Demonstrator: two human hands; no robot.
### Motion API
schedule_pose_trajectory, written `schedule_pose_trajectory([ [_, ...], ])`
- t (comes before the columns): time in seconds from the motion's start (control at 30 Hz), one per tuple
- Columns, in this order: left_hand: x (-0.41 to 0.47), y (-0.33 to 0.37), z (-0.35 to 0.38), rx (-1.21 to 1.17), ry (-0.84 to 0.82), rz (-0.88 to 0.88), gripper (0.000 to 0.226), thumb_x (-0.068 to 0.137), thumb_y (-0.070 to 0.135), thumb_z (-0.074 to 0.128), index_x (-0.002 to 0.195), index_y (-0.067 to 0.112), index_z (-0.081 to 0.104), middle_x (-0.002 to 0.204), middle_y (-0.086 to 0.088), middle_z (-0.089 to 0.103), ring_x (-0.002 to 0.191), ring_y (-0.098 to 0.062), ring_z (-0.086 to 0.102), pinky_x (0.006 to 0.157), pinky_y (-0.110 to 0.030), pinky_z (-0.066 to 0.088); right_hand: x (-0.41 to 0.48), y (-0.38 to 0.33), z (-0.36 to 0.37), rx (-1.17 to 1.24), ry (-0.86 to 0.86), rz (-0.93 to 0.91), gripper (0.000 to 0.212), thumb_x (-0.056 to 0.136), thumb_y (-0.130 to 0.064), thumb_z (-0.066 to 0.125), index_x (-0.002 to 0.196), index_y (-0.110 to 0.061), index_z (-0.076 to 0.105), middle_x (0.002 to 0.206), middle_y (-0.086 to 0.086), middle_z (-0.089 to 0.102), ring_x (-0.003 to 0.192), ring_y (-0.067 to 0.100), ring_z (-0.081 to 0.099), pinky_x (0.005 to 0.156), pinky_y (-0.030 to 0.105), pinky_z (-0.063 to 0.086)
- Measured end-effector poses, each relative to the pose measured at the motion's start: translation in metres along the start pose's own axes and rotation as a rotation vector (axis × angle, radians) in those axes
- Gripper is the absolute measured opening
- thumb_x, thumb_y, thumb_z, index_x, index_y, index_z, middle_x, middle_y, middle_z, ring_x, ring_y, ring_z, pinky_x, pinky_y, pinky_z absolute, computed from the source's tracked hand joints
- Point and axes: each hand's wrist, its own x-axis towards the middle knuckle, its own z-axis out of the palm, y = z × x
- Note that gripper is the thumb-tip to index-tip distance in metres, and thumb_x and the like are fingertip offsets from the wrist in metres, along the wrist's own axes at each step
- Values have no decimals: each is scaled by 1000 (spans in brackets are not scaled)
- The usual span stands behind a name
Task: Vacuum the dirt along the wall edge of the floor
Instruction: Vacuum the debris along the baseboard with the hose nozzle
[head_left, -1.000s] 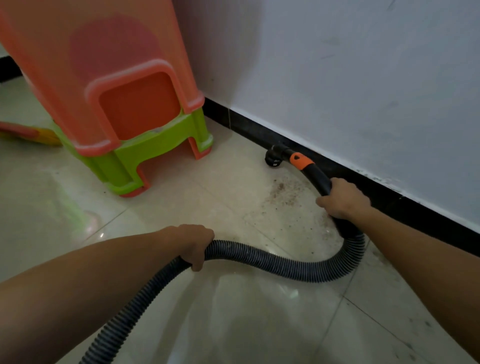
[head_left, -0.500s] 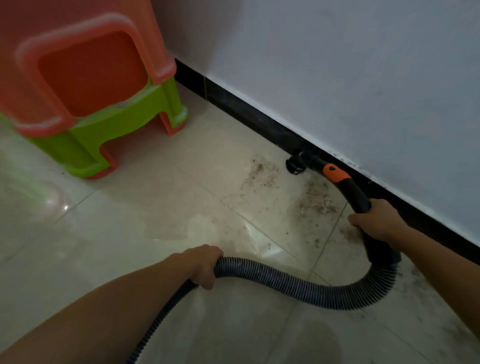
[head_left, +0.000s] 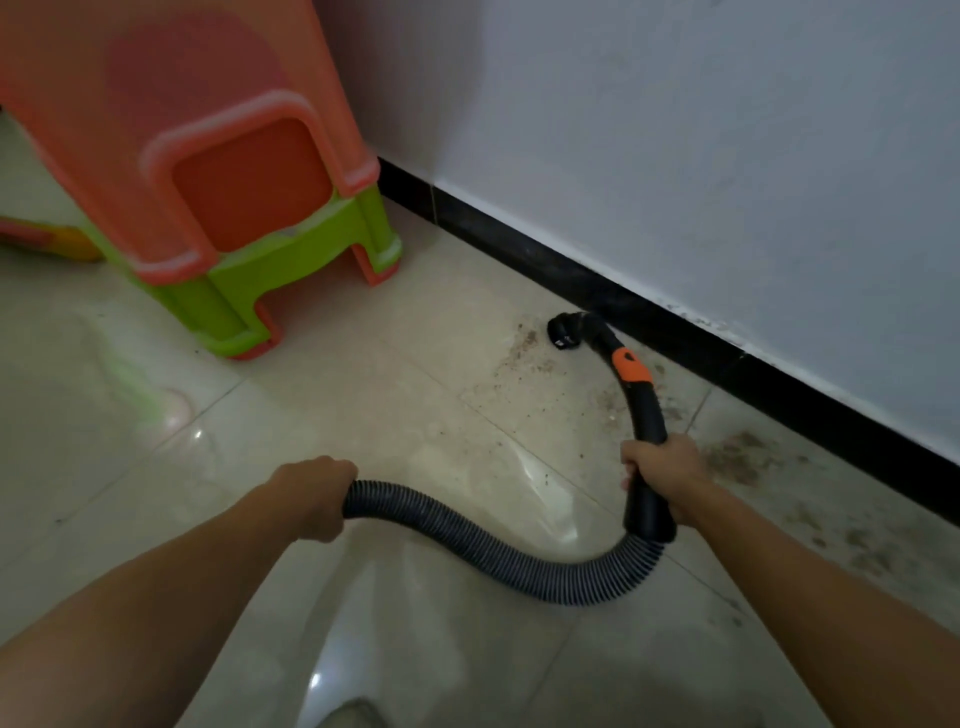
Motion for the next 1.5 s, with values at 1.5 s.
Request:
schedule_pose_trajectory([
  [1.5, -32, 50, -4, 216, -140, 11, 44, 74, 13, 73, 114, 16, 56, 109, -4, 64, 96, -21, 65, 77, -29, 52, -5, 10, 14, -393, -172, -221, 27, 71, -13, 72, 93, -12, 56, 77, 17, 69, 50, 25, 69, 56, 42, 62],
])
